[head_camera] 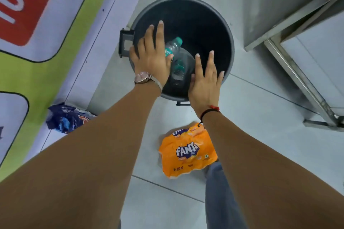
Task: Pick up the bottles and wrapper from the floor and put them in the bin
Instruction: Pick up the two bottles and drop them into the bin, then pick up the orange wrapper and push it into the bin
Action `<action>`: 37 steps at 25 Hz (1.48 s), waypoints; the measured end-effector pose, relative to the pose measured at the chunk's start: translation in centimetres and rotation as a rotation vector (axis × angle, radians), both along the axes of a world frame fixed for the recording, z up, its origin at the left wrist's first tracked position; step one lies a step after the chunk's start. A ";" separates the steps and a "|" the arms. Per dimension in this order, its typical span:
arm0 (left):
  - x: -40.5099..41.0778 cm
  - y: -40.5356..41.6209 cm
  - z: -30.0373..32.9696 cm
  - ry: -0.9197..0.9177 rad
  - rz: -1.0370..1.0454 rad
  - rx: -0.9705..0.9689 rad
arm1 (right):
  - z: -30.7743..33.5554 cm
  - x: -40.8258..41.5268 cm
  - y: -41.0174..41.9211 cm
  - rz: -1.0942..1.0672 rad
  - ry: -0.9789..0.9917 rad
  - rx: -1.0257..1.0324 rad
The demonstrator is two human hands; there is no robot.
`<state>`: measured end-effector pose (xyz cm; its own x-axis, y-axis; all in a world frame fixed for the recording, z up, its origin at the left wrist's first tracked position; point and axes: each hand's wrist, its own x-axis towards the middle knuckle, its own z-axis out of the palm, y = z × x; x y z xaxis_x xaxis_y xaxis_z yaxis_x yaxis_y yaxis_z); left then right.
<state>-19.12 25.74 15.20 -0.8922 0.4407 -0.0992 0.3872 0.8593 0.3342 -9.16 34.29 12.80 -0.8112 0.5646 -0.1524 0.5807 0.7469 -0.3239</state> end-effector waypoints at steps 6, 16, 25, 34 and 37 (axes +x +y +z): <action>6.1 -6.7 -2.9 -0.019 0.198 -0.068 | -0.1 8.2 -1.3 0.212 0.096 0.063; 22.6 -11.6 -13.4 -0.288 -0.135 -0.257 | -11.8 23.5 -4.1 0.790 -0.574 0.007; 29.0 -10.9 -20.9 -0.345 -0.588 -0.309 | -18.1 26.9 -2.6 0.678 -0.869 0.076; 19.7 -17.5 -16.6 -0.180 -0.876 -0.411 | -11.6 24.8 -12.2 0.565 -0.520 -0.088; 13.5 -23.0 -14.8 -0.071 -0.936 -0.437 | -10.9 19.7 -16.9 0.491 -0.448 -0.193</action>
